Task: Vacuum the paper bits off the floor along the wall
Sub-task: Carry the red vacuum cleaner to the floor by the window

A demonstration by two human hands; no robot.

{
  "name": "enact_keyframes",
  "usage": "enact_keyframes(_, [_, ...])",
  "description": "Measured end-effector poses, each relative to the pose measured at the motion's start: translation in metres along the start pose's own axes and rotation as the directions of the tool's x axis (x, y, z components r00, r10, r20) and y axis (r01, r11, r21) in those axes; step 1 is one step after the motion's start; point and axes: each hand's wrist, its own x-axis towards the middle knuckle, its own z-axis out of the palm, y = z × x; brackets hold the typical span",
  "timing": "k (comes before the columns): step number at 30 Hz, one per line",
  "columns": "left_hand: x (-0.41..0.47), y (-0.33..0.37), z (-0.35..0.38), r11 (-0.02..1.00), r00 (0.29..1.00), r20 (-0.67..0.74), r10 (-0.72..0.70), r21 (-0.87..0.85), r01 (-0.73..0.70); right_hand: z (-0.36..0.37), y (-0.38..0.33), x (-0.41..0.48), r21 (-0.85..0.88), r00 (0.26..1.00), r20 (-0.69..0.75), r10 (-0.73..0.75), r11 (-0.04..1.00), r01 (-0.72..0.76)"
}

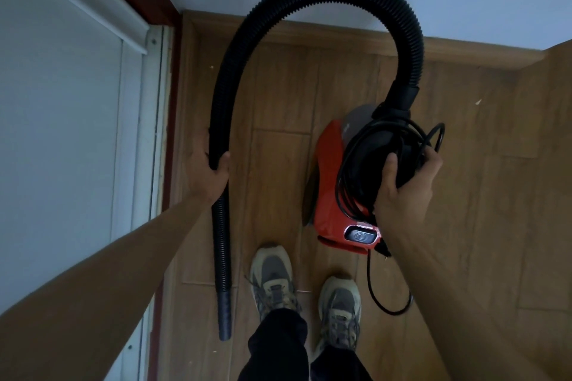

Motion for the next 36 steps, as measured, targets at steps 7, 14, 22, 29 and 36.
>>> enact_keyframes(7, [-0.035,0.029,-0.024,0.994,0.988,-0.105,0.109,0.018,-0.108,-0.019,-0.016,-0.015,0.022,0.998,0.053,-0.025,0.999,0.024])
enact_keyframes(14, [-0.085,0.072,-0.055,0.990,0.976,-0.197,0.095,0.117,-0.073,-0.058,-0.052,-0.028,-0.027,0.990,0.113,-0.079,0.996,0.082])
enact_keyframes(22, [-0.148,0.150,-0.099,0.990,0.936,-0.330,0.121,0.112,-0.089,-0.117,-0.117,-0.038,-0.065,0.956,0.217,-0.195,0.975,0.214])
enact_keyframes(29, [-0.191,0.227,-0.149,0.993,0.909,-0.402,0.113,0.061,-0.097,-0.172,-0.187,-0.047,-0.076,0.916,0.271,-0.296,0.942,0.327])
enact_keyframes(36, [-0.243,0.293,-0.191,0.996,0.891,-0.449,0.067,-0.023,-0.086,-0.227,-0.255,-0.066,-0.079,0.868,0.310,-0.388,0.899,0.431])
